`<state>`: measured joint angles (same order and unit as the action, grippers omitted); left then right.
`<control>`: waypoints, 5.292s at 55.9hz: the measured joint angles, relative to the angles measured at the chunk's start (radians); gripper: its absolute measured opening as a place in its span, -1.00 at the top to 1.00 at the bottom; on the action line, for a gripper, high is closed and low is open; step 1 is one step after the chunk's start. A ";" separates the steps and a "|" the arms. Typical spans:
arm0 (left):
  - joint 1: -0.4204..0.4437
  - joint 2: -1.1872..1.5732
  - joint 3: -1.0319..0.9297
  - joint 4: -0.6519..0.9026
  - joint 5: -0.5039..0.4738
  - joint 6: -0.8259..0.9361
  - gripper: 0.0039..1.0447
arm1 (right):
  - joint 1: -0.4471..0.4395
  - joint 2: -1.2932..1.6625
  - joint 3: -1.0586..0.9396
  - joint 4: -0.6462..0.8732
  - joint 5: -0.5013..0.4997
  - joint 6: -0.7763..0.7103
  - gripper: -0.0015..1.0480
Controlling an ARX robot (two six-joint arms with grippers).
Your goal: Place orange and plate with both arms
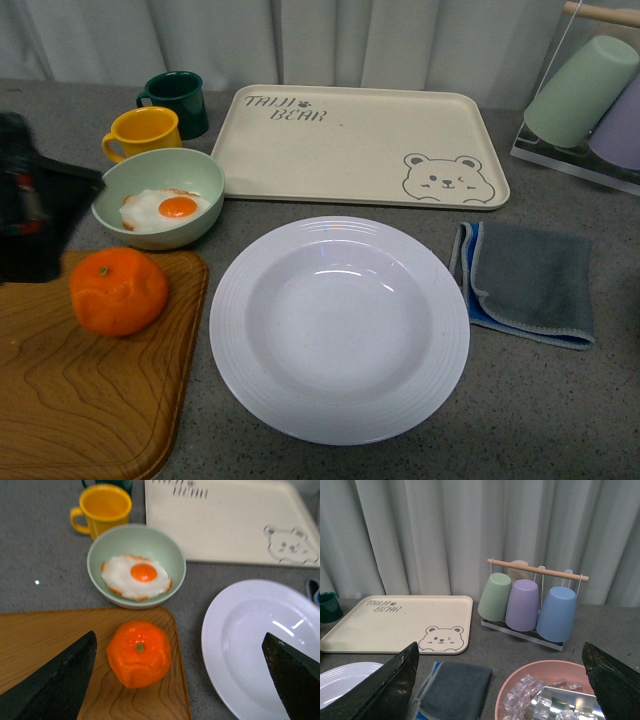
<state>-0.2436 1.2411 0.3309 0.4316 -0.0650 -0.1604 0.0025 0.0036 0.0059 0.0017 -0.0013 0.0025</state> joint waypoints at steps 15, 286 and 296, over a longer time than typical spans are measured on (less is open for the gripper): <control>0.007 0.386 0.212 -0.098 0.036 -0.055 -0.88 | 0.000 0.000 0.000 0.000 0.000 0.000 -0.82; 0.241 -1.078 -0.312 -0.265 0.064 0.153 0.93 | 0.000 0.000 0.000 0.000 0.000 0.000 -0.82; 0.241 -1.234 -0.312 -0.427 0.065 0.153 0.93 | 0.000 0.000 0.000 0.000 0.000 0.000 -0.82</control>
<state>-0.0025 0.0067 0.0193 0.0048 0.0002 -0.0074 0.0025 0.0036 0.0059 0.0017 -0.0010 0.0021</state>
